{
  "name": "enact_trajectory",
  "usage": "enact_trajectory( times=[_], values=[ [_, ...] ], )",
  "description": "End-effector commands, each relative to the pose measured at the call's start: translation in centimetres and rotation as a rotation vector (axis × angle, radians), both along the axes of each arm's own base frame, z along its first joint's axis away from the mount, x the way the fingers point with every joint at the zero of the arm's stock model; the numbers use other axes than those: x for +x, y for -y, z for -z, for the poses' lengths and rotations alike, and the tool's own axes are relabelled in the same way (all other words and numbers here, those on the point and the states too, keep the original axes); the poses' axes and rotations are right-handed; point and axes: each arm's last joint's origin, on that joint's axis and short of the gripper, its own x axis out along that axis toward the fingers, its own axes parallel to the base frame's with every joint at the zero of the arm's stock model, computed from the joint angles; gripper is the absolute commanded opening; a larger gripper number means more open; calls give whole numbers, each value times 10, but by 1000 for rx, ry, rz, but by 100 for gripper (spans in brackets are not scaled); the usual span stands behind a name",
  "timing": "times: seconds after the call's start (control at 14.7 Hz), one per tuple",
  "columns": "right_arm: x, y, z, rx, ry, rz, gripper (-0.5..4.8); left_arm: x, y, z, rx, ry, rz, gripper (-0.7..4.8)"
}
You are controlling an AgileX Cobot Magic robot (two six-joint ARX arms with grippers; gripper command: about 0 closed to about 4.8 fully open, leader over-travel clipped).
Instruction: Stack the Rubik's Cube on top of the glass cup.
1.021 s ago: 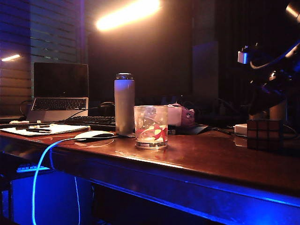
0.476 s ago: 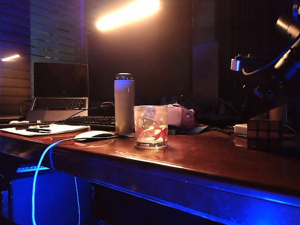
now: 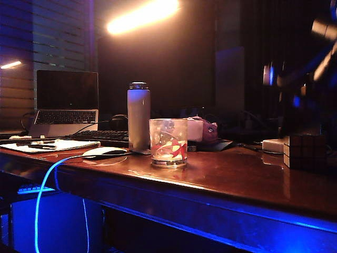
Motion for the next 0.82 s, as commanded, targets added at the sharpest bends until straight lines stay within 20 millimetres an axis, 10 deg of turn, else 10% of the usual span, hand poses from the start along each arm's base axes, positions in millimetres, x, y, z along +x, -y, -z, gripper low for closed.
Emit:
enact_trajectory(
  times=[0.07,0.48,0.82],
  values=[
    [-15,0,-37,26,109,18,479,-1,0,-5,-14,26,6,-3],
    [-12,-16,-47,409,-19,438,479,-1,0,-6,-19,35,5,-3],
    [-15,-11,-40,378,-62,741,479,0,0,-6,-20,38,5,-3]
  ],
)
